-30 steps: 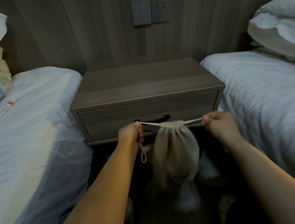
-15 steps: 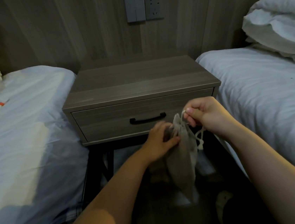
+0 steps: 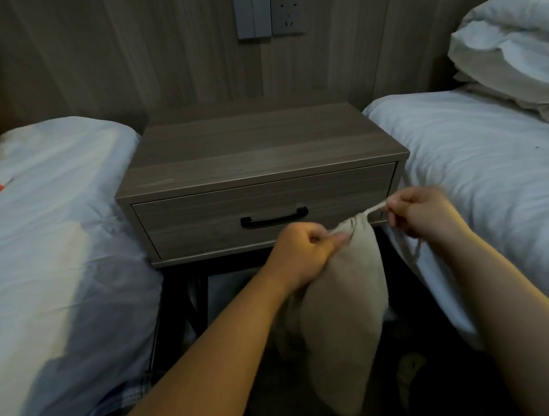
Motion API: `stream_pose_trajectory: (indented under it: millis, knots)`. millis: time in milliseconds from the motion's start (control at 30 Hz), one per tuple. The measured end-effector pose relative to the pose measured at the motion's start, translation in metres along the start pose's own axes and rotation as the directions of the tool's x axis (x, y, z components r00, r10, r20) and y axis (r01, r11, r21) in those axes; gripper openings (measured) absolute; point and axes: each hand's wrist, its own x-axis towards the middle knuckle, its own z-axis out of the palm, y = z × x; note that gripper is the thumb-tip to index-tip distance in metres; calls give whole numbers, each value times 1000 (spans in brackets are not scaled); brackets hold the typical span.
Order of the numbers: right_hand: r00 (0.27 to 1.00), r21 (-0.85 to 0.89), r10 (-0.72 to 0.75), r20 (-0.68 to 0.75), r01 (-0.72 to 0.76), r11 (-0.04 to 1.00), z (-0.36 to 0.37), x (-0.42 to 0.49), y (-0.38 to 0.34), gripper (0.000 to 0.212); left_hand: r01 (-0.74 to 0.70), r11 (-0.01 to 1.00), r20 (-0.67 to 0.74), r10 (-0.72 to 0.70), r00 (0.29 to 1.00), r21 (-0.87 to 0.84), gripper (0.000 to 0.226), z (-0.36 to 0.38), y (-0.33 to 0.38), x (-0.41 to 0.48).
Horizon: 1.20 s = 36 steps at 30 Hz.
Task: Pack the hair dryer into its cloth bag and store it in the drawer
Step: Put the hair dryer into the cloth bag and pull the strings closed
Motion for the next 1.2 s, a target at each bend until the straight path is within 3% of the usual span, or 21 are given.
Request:
stream_pose_trajectory:
  millis: [100,167,233,333,500,600,700,833,933,1033,1200]
  knots:
    - [962,140,-48,269,11,990,12,-10,-5,28,-15,999,-164,23,986,46,34,-5,1,2]
    - [833,165,-125,539,41,985,16,-16,-8,58,-1,1000,-280,1,960,-2,38,-12,-2,5]
    - [724,82,-116,680,82,993,29,-23,-9,90,51,995,-363,-81,928,-91,39,-17,-3,8]
    - [701,26,-94,707,108,994,53,-31,-3,103,67,965,-419,-171,892,-252,37,-18,-2,9]
    - [721,50,1,693,-49,998,63,-38,6,69,112,859,-447,-367,816,-500,30,-16,-2,10]
    - [818,182,26,575,-159,970,67,-45,9,39,164,788,-402,-466,788,-593,28,-24,-1,11]
    - [939,211,-2,345,-76,975,76,-54,2,23,267,757,-325,-532,781,-597,25,-38,-2,13]
    - [996,224,-40,82,20,974,77,-56,-13,18,370,914,-332,-405,852,-164,32,-49,-19,20]
    - [997,192,-61,-39,68,979,68,-51,-22,15,348,935,-187,-332,925,63,50,-43,-24,25]
    - [990,179,-25,-140,50,983,56,-43,-26,9,268,923,-8,-276,961,276,32,-30,-19,22]
    - [975,184,48,-216,-8,983,41,-35,-24,10,203,979,264,-195,945,-2,46,-8,-10,4]
